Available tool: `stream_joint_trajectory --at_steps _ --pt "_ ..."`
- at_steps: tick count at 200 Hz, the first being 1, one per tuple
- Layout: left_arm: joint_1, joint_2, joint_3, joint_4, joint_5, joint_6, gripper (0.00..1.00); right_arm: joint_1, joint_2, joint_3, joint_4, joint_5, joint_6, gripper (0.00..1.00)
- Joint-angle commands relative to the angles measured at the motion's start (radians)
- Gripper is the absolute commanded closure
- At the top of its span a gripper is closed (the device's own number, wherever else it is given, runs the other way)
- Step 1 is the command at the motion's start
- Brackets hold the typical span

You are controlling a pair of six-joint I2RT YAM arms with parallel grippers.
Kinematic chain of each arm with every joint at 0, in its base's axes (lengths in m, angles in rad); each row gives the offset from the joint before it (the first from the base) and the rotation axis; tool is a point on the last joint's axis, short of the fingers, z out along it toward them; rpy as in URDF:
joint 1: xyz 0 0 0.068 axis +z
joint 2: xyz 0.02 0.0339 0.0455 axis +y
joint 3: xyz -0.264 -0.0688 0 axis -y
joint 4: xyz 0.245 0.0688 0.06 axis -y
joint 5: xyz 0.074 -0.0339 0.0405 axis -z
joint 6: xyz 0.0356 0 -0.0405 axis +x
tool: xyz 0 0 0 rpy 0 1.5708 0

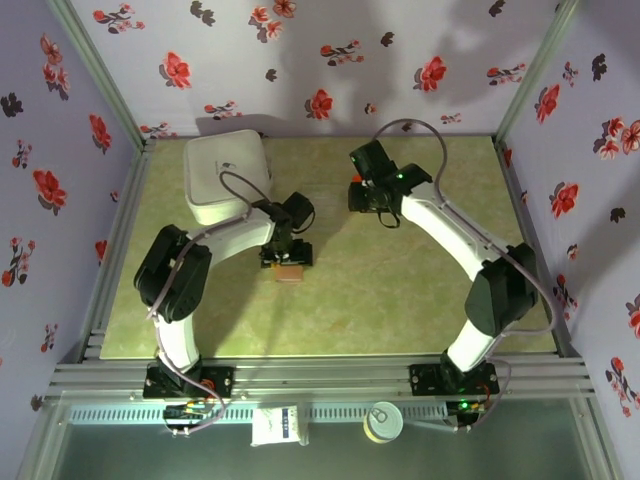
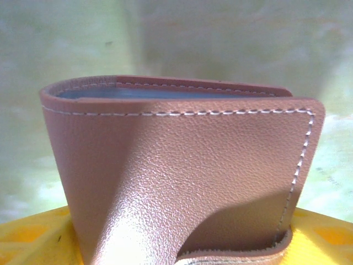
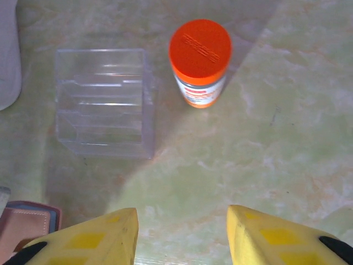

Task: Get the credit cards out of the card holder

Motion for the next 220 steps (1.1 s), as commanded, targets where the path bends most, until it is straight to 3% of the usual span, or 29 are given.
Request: stream_joint_trajectory --at_steps 1,83,115,220 --pt "-0.031 0.059 0.068 -0.026 0.039 -0.050 0.22 -0.032 -0.077 -0.066 0.037 0.015 0.010 0.53" --pt "-0.089 0.150 0.145 -0.046 0.108 -0.096 0.20 -0.080 -0.152 -0.191 0.075 -0.032 0.019 0.53" --pt "-0.090 0.126 0.133 -0.034 0.125 -0.096 0.14 -0.081 -0.154 -0.184 0.077 -0.042 0.026 0.53" --pt "-0.062 -0.045 -0.004 0.093 0.116 -0.087 0.16 -0.054 -0.187 -0.221 0.099 -0.123 0.113 0.53"
